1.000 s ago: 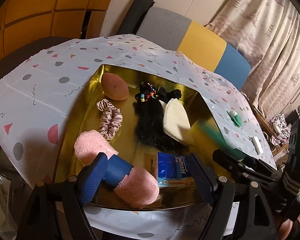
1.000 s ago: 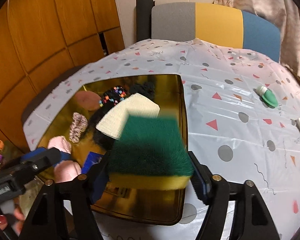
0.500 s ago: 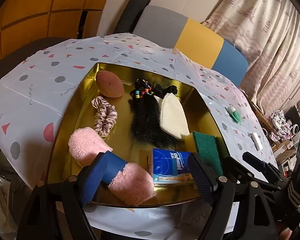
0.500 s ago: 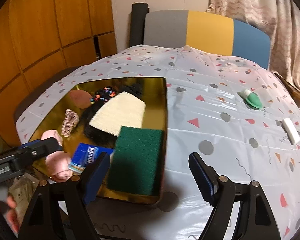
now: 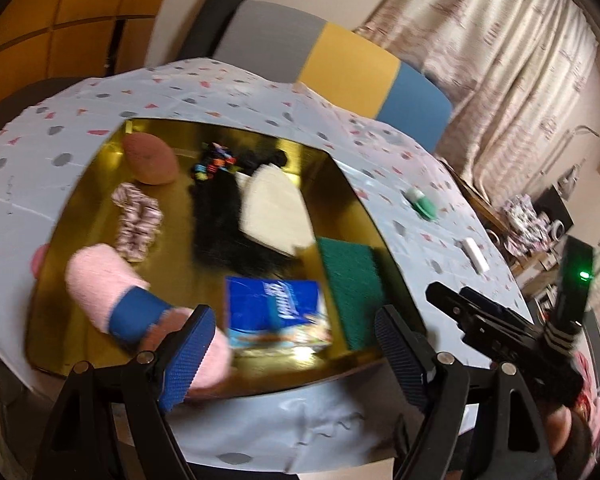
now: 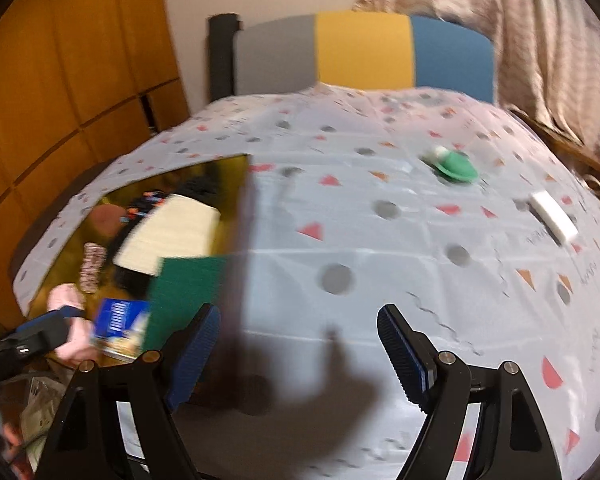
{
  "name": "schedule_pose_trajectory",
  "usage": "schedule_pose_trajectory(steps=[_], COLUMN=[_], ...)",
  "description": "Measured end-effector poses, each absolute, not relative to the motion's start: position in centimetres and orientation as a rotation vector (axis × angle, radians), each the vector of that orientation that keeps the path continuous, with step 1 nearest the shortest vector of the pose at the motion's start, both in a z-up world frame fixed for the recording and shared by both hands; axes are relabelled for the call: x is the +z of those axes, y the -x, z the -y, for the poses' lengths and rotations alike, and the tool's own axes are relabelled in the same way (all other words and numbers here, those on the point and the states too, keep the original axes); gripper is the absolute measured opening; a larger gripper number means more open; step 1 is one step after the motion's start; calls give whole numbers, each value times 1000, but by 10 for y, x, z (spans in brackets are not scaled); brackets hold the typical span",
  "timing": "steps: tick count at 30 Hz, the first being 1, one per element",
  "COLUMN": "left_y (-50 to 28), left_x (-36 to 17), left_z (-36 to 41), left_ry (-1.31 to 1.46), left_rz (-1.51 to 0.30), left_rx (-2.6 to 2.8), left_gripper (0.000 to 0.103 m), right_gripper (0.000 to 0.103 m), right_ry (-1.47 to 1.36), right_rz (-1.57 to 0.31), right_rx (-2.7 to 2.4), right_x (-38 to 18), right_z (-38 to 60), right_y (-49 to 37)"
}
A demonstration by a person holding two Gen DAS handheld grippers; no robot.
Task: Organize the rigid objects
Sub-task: 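Carry the green scrub sponge into the gold tray and open the right tool, then move the right tool to the white sponge block and grasp it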
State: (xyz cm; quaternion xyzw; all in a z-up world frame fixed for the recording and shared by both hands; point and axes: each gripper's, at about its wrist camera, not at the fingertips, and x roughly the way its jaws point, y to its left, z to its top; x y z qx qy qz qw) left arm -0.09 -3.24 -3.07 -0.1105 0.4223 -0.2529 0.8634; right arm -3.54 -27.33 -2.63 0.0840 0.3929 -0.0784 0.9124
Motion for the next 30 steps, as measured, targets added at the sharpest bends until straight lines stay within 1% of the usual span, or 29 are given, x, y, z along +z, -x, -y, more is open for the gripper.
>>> schedule_pose_trajectory(steps=[9, 17, 21, 25, 30], left_y=[9, 7, 0, -3, -6], left_x=[-21, -3, 3, 6, 1], left_z=[74, 123, 150, 176, 199], left_ry=[130, 35, 31, 13, -1], left_rz=[-889, -872, -896, -909, -945], left_rx=[-602, -673, -720, -747, -769], left_gripper=[84, 84, 84, 84, 84], right_gripper=[82, 82, 82, 82, 83], right_ry=[-269, -281, -293, -324, -321], right_rz=[-848, -854, -864, -826, -804], right_rx=[-331, -448, -484, -528, -571], right_x=[-43, -48, -49, -40, -32], right_z=[364, 434, 473, 524, 588], right_y=[65, 82, 81, 75, 48])
